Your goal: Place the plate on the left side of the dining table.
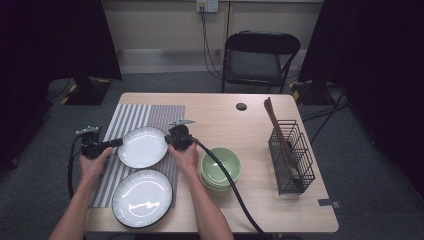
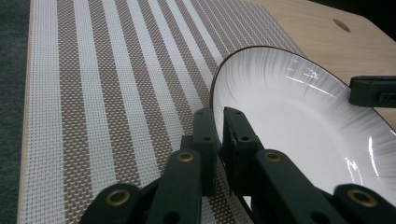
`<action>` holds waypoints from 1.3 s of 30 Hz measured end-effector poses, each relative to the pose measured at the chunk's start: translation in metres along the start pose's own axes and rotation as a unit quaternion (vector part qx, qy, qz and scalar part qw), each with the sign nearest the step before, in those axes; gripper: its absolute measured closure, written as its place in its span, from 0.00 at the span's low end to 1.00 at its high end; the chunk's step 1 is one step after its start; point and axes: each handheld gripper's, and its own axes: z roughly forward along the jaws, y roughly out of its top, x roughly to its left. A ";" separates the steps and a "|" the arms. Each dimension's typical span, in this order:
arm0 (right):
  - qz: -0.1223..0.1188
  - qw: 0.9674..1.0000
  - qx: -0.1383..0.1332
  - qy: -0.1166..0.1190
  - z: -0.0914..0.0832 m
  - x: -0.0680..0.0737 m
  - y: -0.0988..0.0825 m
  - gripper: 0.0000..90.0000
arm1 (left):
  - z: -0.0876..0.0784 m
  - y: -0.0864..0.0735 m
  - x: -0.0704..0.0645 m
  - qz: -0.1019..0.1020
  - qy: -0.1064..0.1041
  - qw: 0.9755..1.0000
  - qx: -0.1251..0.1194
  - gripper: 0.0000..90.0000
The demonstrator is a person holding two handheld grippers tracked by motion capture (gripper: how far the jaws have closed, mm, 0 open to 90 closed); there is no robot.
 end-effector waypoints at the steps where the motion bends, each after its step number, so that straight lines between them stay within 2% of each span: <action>1: -0.002 1.000 -0.001 0.002 -0.001 0.000 0.000 0.92 | -0.002 0.000 0.000 0.005 0.001 1.000 -0.001 0.94; 2: 0.000 1.000 -0.003 0.000 -0.002 -0.001 0.001 0.90 | -0.003 0.000 -0.001 0.007 0.001 1.000 0.000 0.94; 4: 0.002 1.000 -0.009 -0.001 -0.005 -0.001 0.004 0.88 | -0.005 0.000 0.000 -0.002 -0.008 1.000 -0.008 0.92; 6: -0.005 1.000 -0.011 -0.006 -0.008 0.001 0.006 0.88 | -0.009 0.001 0.000 -0.009 -0.012 1.000 -0.016 0.88; 9: -0.002 1.000 -0.018 -0.001 -0.012 0.001 0.007 0.86 | -0.015 0.002 -0.001 0.004 -0.021 1.000 -0.021 0.87; 12: -0.005 1.000 -0.023 0.000 -0.016 0.004 0.008 0.84 | -0.020 0.004 -0.004 0.016 -0.016 0.999 -0.022 0.84; 14: -0.005 1.000 -0.028 0.008 -0.019 0.005 0.009 0.82 | -0.028 0.006 -0.010 0.038 -0.015 0.999 -0.023 0.82; 16: -0.009 0.999 -0.038 0.010 -0.024 0.008 0.011 0.80 | -0.033 0.007 -0.015 0.046 -0.019 0.998 -0.026 0.81; 17: -0.011 0.999 -0.039 0.012 -0.026 0.009 0.013 0.80 | -0.036 0.007 -0.017 0.055 -0.014 0.998 -0.030 0.80; 19: -0.017 0.999 -0.044 0.012 -0.031 0.011 0.015 0.77 | -0.041 0.007 -0.020 0.051 -0.023 0.998 -0.038 0.82; 21: -0.017 0.999 -0.047 0.012 -0.035 0.011 0.017 0.76 | -0.045 0.007 -0.024 0.066 -0.019 0.997 -0.039 0.80; 23: -0.012 0.999 -0.051 0.012 -0.041 0.011 0.019 0.74 | -0.047 0.005 -0.028 0.072 -0.030 0.996 -0.040 0.79; 26: -0.011 0.998 -0.054 0.019 -0.045 0.013 0.020 0.73 | -0.050 0.002 -0.036 0.079 -0.035 0.995 -0.042 0.74; 28: -0.019 0.998 -0.053 0.018 -0.047 0.015 0.021 0.72 | -0.051 0.001 -0.039 0.079 -0.034 0.995 -0.043 0.71; 29: -0.019 0.998 -0.054 0.022 -0.048 0.016 0.022 0.72 | -0.054 -0.003 -0.045 0.094 -0.027 0.994 -0.041 0.71; 30: -0.020 0.998 -0.056 0.023 -0.050 0.017 0.023 0.71 | -0.054 -0.003 -0.045 0.094 -0.027 0.994 -0.041 0.70; 31: -0.020 0.998 -0.057 0.024 -0.053 0.018 0.024 0.70 | -0.056 -0.006 -0.053 0.109 -0.028 0.993 -0.038 0.68; 34: -0.025 0.997 -0.070 0.032 -0.061 0.020 0.028 0.67 | -0.061 -0.013 -0.061 0.113 -0.039 0.992 -0.041 0.63; 36: -0.028 0.996 -0.074 0.039 -0.064 0.022 0.029 0.67 | -0.062 -0.014 -0.063 0.117 -0.037 0.992 -0.040 0.60; 39: -0.040 0.994 -0.082 0.052 -0.071 0.026 0.032 0.66 | -0.064 -0.022 -0.070 0.136 -0.029 0.990 -0.025 0.56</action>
